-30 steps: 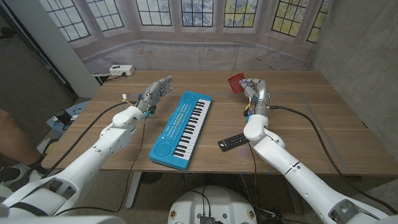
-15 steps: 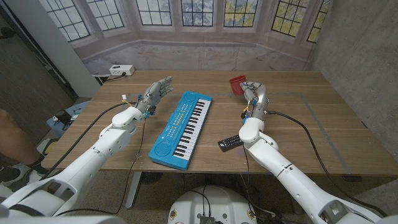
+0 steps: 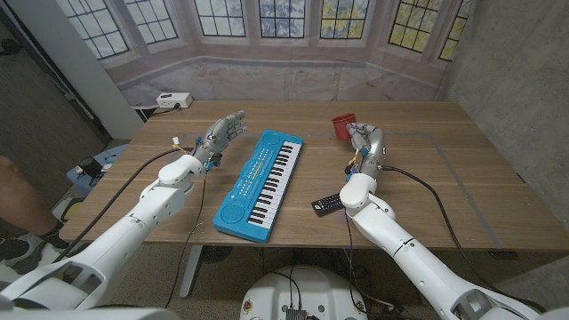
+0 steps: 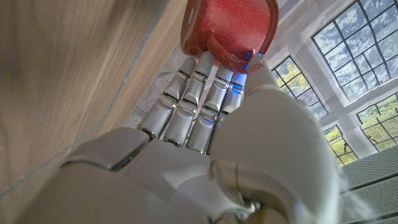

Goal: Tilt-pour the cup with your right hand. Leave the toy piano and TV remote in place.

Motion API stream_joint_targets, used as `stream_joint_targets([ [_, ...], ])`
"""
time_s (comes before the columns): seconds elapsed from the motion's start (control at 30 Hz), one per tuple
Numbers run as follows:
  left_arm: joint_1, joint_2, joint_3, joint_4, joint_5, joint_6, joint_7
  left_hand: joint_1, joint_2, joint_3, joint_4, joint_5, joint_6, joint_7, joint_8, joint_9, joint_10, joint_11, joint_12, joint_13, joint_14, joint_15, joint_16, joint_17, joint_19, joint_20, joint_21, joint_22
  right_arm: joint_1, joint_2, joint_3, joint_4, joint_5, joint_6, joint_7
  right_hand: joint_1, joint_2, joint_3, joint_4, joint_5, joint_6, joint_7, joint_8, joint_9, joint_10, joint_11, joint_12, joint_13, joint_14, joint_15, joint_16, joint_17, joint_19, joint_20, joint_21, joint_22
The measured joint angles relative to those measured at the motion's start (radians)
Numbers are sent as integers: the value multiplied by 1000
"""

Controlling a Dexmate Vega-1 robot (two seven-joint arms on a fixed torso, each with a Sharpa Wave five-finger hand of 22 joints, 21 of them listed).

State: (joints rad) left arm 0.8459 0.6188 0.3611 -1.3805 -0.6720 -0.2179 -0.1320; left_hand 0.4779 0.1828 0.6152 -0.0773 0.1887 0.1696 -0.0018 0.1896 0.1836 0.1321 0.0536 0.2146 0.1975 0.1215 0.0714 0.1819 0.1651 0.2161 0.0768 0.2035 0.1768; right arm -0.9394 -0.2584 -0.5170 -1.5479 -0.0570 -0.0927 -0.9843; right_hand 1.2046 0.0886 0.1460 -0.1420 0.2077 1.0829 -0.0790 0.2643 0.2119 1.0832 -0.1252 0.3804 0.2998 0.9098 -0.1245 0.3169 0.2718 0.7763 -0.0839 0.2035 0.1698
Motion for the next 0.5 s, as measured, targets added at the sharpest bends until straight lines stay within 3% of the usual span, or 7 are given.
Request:
stream_joint_targets([
  [0.5, 50, 16, -15, -55, -5, 4, 38, 0, 0, 0, 0, 0, 0, 0, 0, 0, 0, 0, 0, 0, 0, 0, 0, 0, 0, 0, 0, 0, 18, 18, 0, 65, 23, 30, -8, 3, -3, -6, -6, 0, 0, 0, 3, 0, 0, 0, -3, 0, 0, 0, 0, 0, 0, 0, 0, 0],
])
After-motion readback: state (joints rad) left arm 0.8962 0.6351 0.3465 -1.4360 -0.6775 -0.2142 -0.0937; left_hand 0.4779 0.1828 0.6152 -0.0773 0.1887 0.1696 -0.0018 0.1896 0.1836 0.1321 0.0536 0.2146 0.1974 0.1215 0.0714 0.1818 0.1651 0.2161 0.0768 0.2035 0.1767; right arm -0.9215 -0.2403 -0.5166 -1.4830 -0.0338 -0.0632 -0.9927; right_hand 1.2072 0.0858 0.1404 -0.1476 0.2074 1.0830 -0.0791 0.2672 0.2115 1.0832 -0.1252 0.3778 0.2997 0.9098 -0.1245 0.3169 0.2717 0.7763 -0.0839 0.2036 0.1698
